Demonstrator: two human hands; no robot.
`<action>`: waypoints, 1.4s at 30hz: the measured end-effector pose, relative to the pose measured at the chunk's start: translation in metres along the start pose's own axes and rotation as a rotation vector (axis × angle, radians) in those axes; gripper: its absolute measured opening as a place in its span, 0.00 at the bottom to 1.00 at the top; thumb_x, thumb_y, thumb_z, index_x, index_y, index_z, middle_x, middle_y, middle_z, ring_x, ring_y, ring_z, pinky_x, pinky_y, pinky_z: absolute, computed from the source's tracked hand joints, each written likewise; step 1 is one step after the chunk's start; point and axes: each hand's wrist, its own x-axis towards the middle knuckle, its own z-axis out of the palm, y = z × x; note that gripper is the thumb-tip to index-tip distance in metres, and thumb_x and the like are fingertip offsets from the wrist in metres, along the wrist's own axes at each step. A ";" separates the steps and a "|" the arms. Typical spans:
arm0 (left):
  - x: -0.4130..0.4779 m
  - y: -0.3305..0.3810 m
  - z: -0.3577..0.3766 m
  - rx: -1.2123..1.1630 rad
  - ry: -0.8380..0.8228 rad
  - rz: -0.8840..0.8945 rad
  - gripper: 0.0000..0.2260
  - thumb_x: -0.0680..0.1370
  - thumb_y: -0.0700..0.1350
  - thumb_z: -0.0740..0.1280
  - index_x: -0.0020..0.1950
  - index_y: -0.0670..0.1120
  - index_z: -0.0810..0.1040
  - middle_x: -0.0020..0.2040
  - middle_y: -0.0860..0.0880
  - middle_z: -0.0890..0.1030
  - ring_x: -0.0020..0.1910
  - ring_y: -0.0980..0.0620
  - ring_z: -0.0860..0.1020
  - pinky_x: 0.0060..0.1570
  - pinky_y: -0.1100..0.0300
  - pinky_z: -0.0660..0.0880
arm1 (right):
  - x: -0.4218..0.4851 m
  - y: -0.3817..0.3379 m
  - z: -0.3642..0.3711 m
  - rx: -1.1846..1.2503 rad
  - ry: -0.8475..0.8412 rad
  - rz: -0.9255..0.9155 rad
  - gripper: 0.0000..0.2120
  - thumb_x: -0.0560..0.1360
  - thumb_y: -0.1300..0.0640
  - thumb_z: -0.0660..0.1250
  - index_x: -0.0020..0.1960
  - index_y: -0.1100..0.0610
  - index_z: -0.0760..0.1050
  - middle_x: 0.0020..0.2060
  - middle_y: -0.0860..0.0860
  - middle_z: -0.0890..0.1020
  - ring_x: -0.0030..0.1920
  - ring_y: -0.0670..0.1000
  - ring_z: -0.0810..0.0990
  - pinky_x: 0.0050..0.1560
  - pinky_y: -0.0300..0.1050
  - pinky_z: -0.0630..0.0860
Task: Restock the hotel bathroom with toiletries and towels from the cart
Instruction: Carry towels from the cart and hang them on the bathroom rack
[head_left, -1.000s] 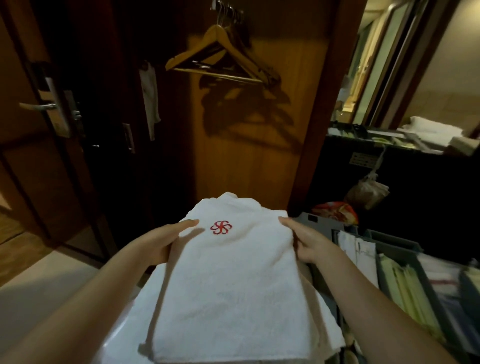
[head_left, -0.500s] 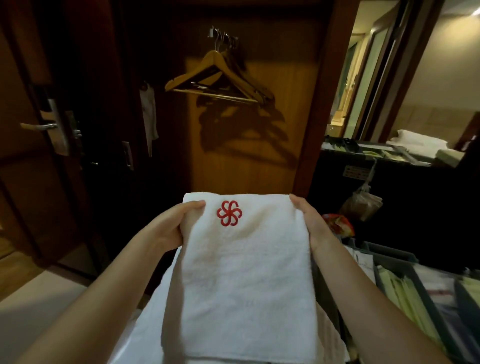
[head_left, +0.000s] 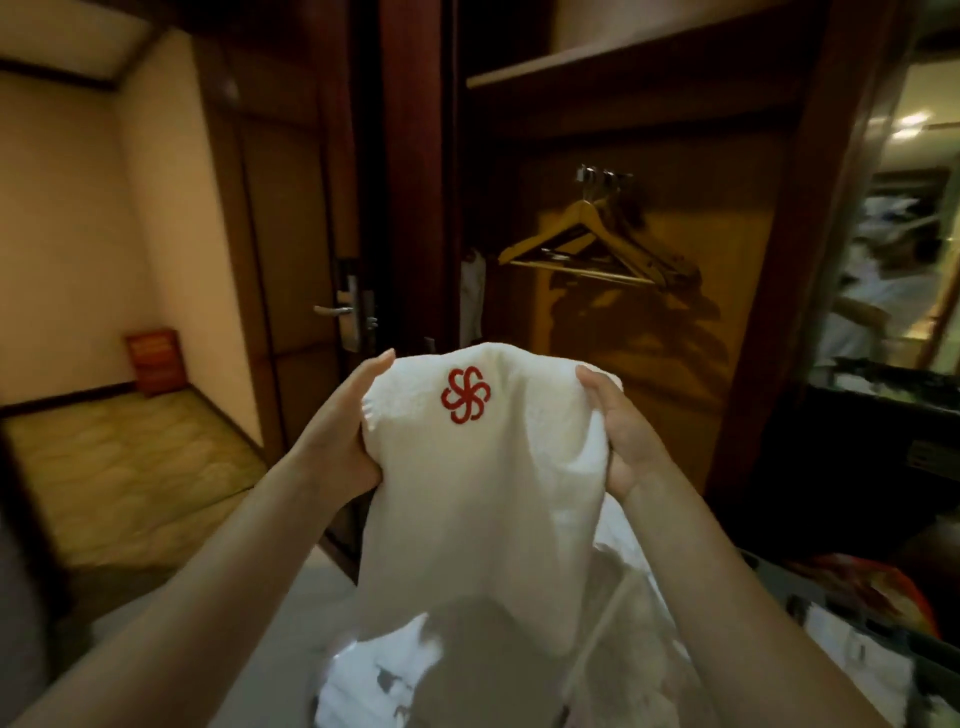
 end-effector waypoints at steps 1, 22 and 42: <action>-0.013 0.004 0.000 -0.010 0.027 0.006 0.19 0.77 0.58 0.55 0.59 0.50 0.76 0.49 0.46 0.83 0.47 0.47 0.81 0.46 0.52 0.78 | -0.007 -0.002 0.006 0.021 -0.043 0.001 0.08 0.75 0.47 0.65 0.48 0.50 0.72 0.47 0.54 0.80 0.48 0.54 0.79 0.48 0.51 0.78; -0.397 0.013 0.010 0.147 0.668 0.345 0.14 0.74 0.54 0.59 0.53 0.51 0.80 0.47 0.46 0.85 0.45 0.47 0.84 0.38 0.54 0.80 | -0.226 0.078 0.141 0.055 -0.819 0.366 0.17 0.75 0.51 0.63 0.61 0.58 0.73 0.51 0.57 0.80 0.45 0.53 0.80 0.37 0.44 0.79; -0.714 0.040 -0.092 0.163 1.249 0.375 0.19 0.68 0.56 0.71 0.53 0.47 0.78 0.41 0.44 0.83 0.40 0.47 0.82 0.35 0.56 0.80 | -0.492 0.170 0.314 -0.081 -1.287 0.686 0.13 0.73 0.52 0.66 0.53 0.59 0.79 0.45 0.56 0.83 0.45 0.53 0.81 0.42 0.46 0.76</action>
